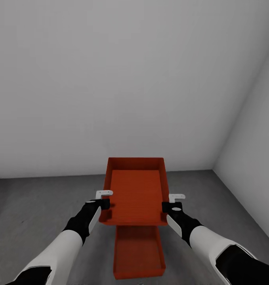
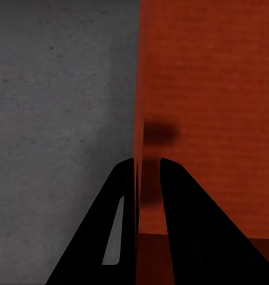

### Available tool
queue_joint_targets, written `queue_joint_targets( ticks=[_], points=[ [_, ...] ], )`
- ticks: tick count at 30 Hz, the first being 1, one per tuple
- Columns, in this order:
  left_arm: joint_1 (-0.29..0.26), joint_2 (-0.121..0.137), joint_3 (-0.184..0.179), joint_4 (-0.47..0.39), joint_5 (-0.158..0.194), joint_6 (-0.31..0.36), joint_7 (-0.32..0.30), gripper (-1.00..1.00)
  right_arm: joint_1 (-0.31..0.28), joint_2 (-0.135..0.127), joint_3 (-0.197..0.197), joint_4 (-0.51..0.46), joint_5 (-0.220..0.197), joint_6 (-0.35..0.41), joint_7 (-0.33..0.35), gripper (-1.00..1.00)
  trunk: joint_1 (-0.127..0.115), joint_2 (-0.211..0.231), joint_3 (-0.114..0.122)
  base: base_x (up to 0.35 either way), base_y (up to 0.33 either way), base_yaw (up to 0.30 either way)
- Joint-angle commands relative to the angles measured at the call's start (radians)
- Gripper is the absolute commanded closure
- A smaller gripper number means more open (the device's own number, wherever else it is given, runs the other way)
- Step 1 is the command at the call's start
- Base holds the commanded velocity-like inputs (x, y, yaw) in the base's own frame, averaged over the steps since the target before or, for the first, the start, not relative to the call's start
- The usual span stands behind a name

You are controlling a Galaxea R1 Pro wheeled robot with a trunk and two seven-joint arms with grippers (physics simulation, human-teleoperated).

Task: Move the two storage containers from the living room to the garage. In the garage, place one container on the floor and stack the other container on top of it (either order is fine).

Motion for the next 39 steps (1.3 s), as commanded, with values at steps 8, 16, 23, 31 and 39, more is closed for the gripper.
queue_joint_targets(
  ticks=[8, 16, 23, 31, 39],
  points=[
    [0.000, -0.019, 0.006, 0.001, 0.019, 0.019, 0.000, 1.00, -0.001, 0.000, -0.011, -0.003, 0.026, -0.009, -0.053, 1.00, 0.000, -0.001, -0.014, 0.000, 0.000, 0.000],
    [0.000, -0.019, 0.006, 0.001, 0.019, 0.019, 0.002, 1.00, -0.001, 0.000, -0.011, -0.003, 0.026, -0.009, -0.053, 1.00, 0.000, -0.001, -0.027, 0.000, 0.000, 0.000],
    [0.000, -0.019, 0.006, 0.001, 0.019, 0.019, 0.003, 1.00, -0.001, 0.000, -0.011, -0.003, 0.026, -0.009, -0.053, 1.00, 0.000, -0.001, -0.038, 0.000, 0.000, 0.000],
    [0.000, -0.019, 0.006, 0.001, 0.019, 0.019, 0.003, 1.00, -0.001, 0.000, -0.011, -0.003, 0.026, -0.009, -0.053, 1.00, 0.000, -0.001, -0.050, 0.000, 0.000, 0.000],
    [0.000, -0.019, 0.006, 0.001, 0.019, 0.019, 0.004, 1.00, -0.001, 0.000, -0.011, -0.002, 0.026, -0.010, -0.053, 1.00, 0.000, -0.001, -0.063, 0.000, 0.000, 0.000]
  ],
)
